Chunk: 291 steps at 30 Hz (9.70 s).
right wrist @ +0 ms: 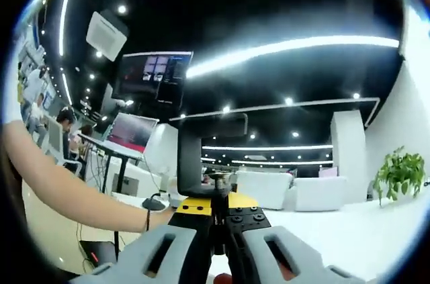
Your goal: Clamp the fixed fixture on the desktop, loosen the retaining clip, secure it to the edge of the desk, and tighten the retaining clip.
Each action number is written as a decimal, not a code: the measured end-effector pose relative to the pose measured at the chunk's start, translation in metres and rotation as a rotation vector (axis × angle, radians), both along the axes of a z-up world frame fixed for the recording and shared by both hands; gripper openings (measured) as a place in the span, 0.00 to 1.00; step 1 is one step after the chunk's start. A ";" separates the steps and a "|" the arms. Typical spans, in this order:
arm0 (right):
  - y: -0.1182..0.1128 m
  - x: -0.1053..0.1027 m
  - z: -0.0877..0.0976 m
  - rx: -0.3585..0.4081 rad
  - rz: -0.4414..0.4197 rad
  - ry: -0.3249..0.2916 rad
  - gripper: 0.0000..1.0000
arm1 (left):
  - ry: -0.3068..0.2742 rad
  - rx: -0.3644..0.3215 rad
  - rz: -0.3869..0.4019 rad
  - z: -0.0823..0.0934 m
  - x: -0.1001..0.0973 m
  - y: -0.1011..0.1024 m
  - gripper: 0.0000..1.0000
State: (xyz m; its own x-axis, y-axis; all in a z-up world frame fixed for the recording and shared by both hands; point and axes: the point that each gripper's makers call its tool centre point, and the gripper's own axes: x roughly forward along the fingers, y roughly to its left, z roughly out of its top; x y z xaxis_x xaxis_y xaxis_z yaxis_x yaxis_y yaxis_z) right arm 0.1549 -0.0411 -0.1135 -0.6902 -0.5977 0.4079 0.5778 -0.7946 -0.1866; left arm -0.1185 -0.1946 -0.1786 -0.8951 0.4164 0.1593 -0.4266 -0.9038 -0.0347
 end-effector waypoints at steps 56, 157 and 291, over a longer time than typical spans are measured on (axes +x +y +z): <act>-0.021 -0.015 -0.165 0.042 0.194 -0.257 0.02 | -0.007 -0.097 -0.054 -0.009 -0.006 0.016 0.15; -0.006 -0.093 -0.207 0.011 0.070 -0.375 0.03 | 0.005 -0.099 -0.070 -0.007 -0.007 0.018 0.15; -0.017 -0.095 -0.208 0.047 0.159 -0.374 0.11 | -0.037 -0.011 -0.689 -0.079 0.246 0.148 0.15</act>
